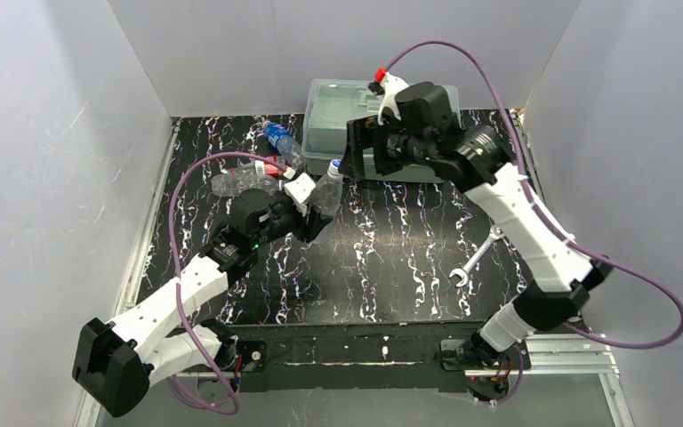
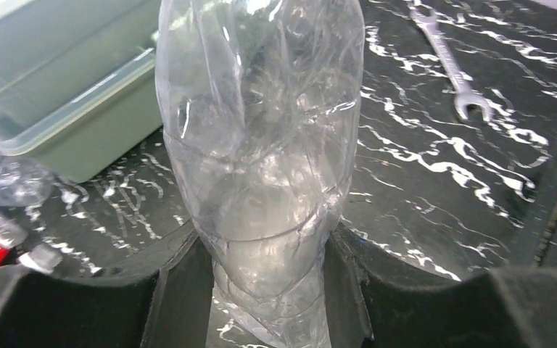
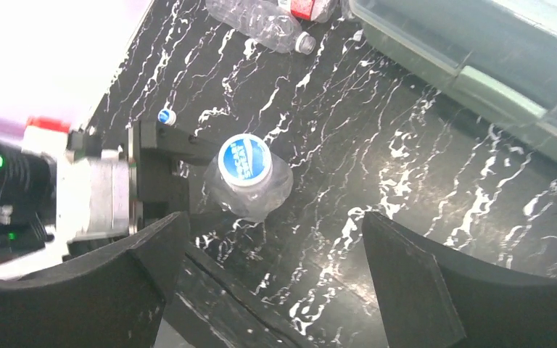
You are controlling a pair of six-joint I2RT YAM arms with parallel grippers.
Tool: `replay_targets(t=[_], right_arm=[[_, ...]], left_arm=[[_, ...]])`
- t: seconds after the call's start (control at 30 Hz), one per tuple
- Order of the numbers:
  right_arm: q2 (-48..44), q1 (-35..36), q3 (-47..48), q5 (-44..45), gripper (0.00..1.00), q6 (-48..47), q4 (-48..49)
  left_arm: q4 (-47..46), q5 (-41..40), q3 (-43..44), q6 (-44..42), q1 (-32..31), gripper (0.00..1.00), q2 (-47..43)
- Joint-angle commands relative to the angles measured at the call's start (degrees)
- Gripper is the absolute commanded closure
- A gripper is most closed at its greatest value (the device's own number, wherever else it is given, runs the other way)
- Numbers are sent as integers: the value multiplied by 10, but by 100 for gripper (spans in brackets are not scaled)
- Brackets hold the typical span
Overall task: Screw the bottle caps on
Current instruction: Screw the bottle cap onto the plastic bottle.
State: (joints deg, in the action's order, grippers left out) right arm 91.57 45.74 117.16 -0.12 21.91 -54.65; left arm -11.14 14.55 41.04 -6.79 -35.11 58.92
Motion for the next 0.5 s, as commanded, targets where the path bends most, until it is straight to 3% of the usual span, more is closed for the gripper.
replay_targets(t=[0.0, 0.2, 0.47], right_arm=[[-77, -2, -57, -9, 2, -90, 63], [-133, -2, -117, -102, 4, -160, 77], [-138, -2, -141, -239, 19, -197, 77]], left_arm=[[17, 129, 3, 35, 17, 100, -24], [84, 235, 16, 24, 28, 100, -46], [140, 328, 27, 15, 36, 100, -68]])
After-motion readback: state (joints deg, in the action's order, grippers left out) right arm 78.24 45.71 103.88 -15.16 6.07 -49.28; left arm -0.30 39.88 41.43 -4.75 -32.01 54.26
